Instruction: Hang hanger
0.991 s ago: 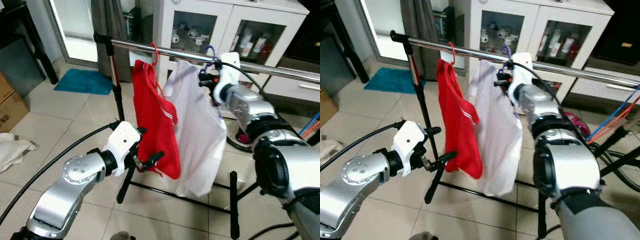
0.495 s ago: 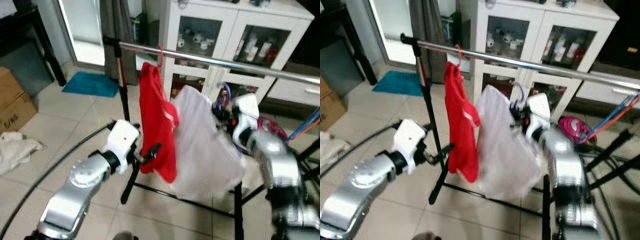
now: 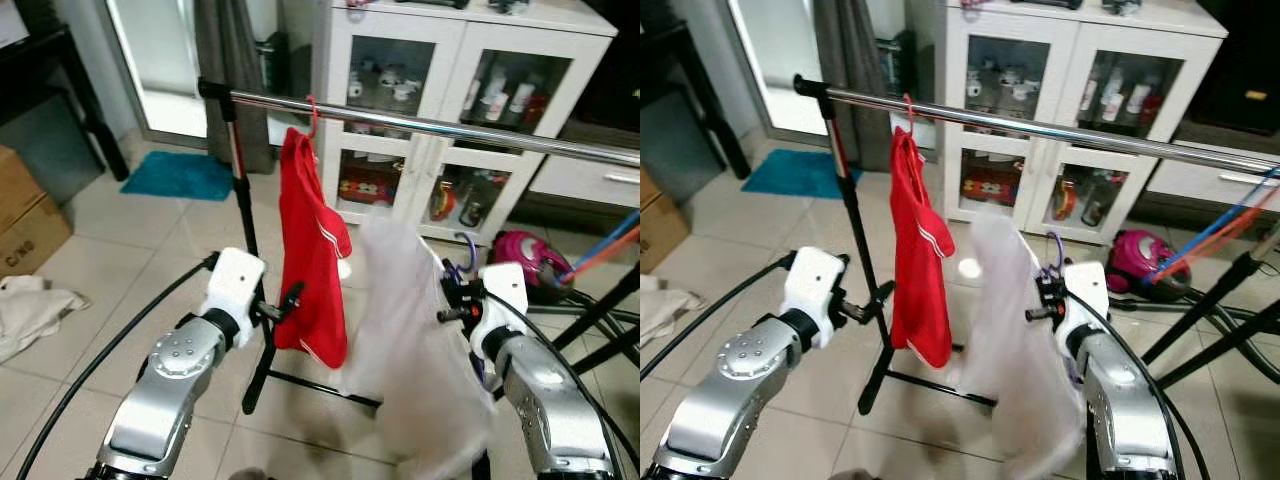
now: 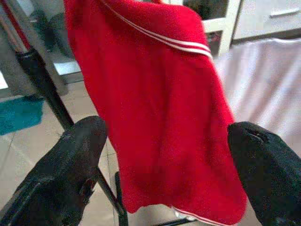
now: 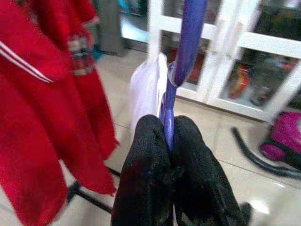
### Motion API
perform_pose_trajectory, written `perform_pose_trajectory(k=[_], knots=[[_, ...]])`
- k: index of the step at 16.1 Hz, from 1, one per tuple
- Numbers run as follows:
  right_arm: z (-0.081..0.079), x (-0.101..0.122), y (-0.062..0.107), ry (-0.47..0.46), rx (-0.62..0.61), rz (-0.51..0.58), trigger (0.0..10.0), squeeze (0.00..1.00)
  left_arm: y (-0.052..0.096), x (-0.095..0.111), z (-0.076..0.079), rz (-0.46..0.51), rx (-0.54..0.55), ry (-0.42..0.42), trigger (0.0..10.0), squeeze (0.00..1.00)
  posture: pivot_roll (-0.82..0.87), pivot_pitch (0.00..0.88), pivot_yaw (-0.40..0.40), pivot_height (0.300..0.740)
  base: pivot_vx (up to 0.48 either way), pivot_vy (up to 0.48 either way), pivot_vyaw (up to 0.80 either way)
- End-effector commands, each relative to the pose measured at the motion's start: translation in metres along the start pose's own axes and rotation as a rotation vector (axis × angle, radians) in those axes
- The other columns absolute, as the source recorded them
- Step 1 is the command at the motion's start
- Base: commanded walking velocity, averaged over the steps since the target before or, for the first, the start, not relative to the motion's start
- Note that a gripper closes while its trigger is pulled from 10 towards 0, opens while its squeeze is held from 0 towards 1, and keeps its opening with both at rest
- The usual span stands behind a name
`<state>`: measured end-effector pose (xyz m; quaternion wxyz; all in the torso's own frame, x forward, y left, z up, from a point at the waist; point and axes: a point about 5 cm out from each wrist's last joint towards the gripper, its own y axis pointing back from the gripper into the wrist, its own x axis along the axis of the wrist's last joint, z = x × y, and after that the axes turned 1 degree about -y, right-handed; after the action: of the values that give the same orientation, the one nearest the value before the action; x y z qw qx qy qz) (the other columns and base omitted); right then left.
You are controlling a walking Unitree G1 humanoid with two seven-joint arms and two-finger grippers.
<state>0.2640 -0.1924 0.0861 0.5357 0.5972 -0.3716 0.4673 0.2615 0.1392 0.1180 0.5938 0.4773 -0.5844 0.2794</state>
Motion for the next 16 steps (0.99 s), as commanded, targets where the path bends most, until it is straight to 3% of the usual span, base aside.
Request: perform_pose_trajectory(k=[1,7,10,16], knots=[[0.001,0.014,0.002,0.014,-0.029,0.052,10.0,0.0,0.001,0.0,0.001,0.007,0.009,0.012,10.0,0.0,0.08,0.0,-0.034,0.74,-0.33,0.0,0.0],[-0.009,0.017,0.001,0.042,-0.033,0.047,10.0,0.0,-0.001,0.003,-0.001,0.025,0.025,0.017,10.0,0.0,0.08,0.0,-0.043,0.74,-0.318,0.0,0.0],[-0.009,0.016,0.001,0.037,-0.029,0.04,10.0,0.0,-0.001,0.005,-0.003,0.032,0.024,0.0,10.0,0.0,0.09,0.0,-0.045,0.74,0.0,0.0,0.0],[-0.003,0.015,0.008,0.026,-0.048,0.009,10.0,0.0,-0.013,0.013,0.007,0.054,-0.11,-0.05,10.0,0.0,0.06,0.0,-0.015,0.74,0.0,0.0,0.0]])
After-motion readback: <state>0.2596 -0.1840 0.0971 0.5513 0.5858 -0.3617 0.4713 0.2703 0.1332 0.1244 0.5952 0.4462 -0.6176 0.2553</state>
